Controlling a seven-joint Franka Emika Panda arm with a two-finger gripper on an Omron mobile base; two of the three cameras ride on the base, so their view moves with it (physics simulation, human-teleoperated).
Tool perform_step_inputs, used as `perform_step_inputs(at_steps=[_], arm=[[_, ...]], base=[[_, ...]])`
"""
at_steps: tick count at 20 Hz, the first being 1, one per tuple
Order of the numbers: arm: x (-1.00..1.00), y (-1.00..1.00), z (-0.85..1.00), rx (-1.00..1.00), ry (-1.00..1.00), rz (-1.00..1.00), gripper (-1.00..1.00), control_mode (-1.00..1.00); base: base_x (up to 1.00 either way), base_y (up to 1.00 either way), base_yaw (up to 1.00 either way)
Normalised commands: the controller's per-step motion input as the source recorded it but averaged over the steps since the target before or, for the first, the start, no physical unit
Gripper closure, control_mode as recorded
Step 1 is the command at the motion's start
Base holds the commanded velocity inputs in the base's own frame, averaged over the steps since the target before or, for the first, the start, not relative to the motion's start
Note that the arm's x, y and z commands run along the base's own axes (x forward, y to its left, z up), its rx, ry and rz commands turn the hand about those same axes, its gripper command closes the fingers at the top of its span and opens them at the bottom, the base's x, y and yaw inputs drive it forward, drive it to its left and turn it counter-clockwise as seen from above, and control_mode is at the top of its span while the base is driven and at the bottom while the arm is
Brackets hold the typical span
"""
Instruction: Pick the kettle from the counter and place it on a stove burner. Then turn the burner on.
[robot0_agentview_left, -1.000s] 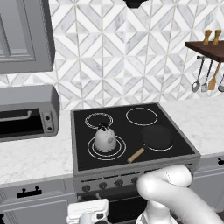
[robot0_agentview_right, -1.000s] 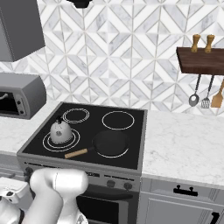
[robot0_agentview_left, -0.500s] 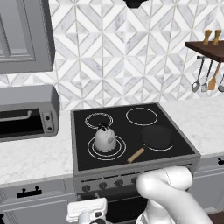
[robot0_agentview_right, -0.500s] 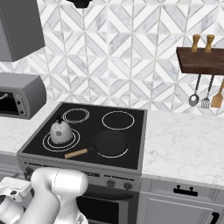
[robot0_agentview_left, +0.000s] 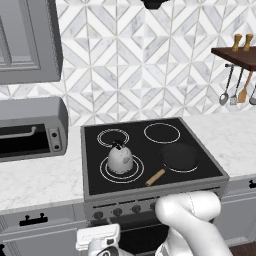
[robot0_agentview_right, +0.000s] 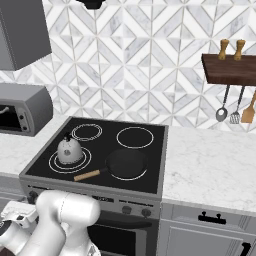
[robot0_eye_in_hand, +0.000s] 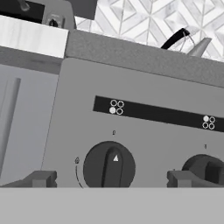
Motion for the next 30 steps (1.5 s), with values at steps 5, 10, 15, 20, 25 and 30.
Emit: perform_step_inputs(at_steps=[5, 10, 15, 20, 25, 30], arm=[[0.20, 0.05, -0.15, 0.00, 0.00, 0.00, -1.00, -1.00], [0.07, 0.01, 0.00, 0.00, 0.00, 0.00, -1.00, -1.00], [0.00, 0.00, 0.09, 0.00, 0.00, 0.00, -1.00, -1.00], [0.00, 0.00, 0.23, 0.00, 0.00, 0.00, -1.00, -1.00], [0.00, 0.00, 0.14, 0.00, 0.00, 0.00, -1.00, -1.00], [0.00, -0.01, 0.00, 0.00, 0.00, 0.00, -1.00, -1.00]], base=[[0.00, 0.00, 0.00], [0.00, 0.00, 0.00], [0.00, 0.00, 0.00], [0.00, 0.00, 0.00], [0.00, 0.00, 0.00], [0.00, 0.00, 0.00]])
